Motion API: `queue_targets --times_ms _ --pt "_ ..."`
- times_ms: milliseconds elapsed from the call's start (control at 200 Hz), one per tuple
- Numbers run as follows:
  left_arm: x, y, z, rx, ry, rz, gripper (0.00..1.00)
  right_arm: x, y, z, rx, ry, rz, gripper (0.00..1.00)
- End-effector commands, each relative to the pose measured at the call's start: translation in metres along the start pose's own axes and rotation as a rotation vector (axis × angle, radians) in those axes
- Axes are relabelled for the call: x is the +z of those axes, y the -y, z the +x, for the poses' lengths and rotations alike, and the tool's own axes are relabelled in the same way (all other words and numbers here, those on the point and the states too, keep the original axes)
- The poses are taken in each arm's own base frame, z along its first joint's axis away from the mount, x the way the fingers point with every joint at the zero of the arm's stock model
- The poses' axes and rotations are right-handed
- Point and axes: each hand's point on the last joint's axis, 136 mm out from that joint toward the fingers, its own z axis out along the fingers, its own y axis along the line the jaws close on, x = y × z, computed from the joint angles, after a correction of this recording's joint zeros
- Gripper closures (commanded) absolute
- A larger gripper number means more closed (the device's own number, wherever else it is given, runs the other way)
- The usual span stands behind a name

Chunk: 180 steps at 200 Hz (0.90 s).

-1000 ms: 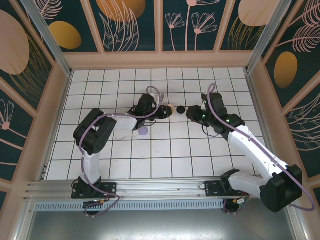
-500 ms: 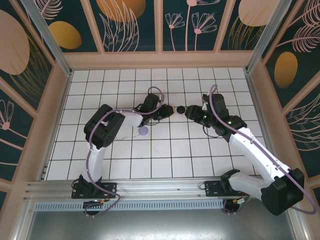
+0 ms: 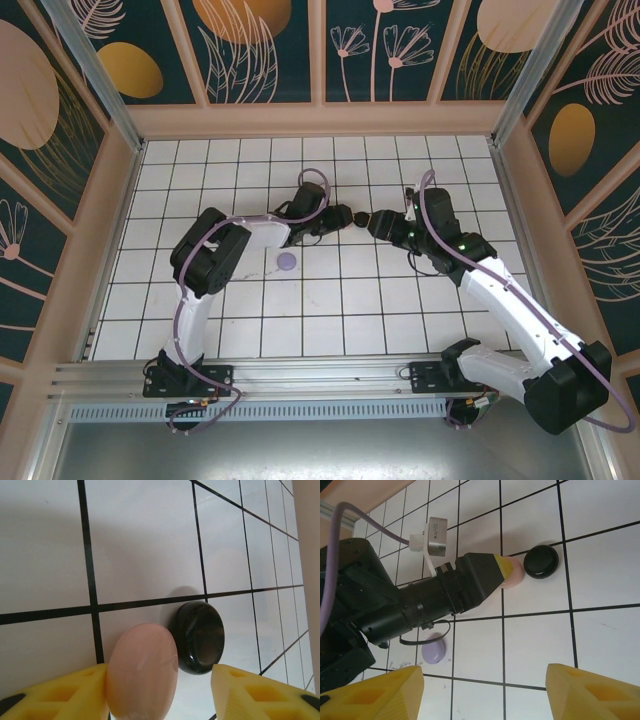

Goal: Insert wireless bluetooth earbuds into charging case

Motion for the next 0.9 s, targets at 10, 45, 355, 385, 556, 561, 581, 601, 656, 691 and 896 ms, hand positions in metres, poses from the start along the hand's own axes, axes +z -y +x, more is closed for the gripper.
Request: queue_targets --times_ms 10,45,355,385,556,561,581,601,656,691,896 --pt "-0.017 -0.021 -0.012 0.032 0.036 -0.144 0.4 -0.012 -0.004 -0.009 -0.027 0.028 -0.004 0.3" --pt "-0.022 -0.016 -0.017 0.046 0.05 -0.149 0.39 -0.012 -0.004 -0.01 -0.028 0.03 -0.004 0.29" --pt "-0.077 0.028 -0.057 0.157 0.188 -0.137 0.26 -0.015 -0.004 -0.015 -0.038 0.037 0.001 0.25" --pt "-0.083 0.033 -0.06 0.167 0.202 -0.13 0.26 -0.015 -0.004 -0.015 -0.038 0.037 0.001 0.25" --pt "-0.12 0.06 -0.078 0.23 0.279 -0.099 0.25 -0.013 0.001 -0.015 -0.032 0.039 0.017 0.25" --pt "-0.121 0.061 -0.078 0.233 0.281 -0.099 0.25 -0.013 0.0 -0.015 -0.032 0.04 0.016 0.25" --pt "-0.126 0.064 -0.08 0.242 0.29 -0.097 0.24 -0.013 0.001 -0.015 -0.03 0.039 0.018 0.25" --pt "-0.131 0.066 -0.082 0.248 0.302 -0.096 0.24 -0.012 0.001 -0.014 -0.029 0.039 0.018 0.25" --pt "-0.143 0.07 -0.086 0.269 0.332 -0.099 0.24 -0.01 0.002 -0.015 -0.026 0.039 0.018 0.25" --pt "-0.156 0.076 -0.091 0.283 0.363 -0.096 0.24 -0.009 0.002 -0.014 -0.027 0.039 0.016 0.25" --pt "-0.197 0.075 -0.096 0.315 0.46 -0.132 0.23 -0.002 -0.003 -0.014 -0.02 0.033 -0.011 0.25"
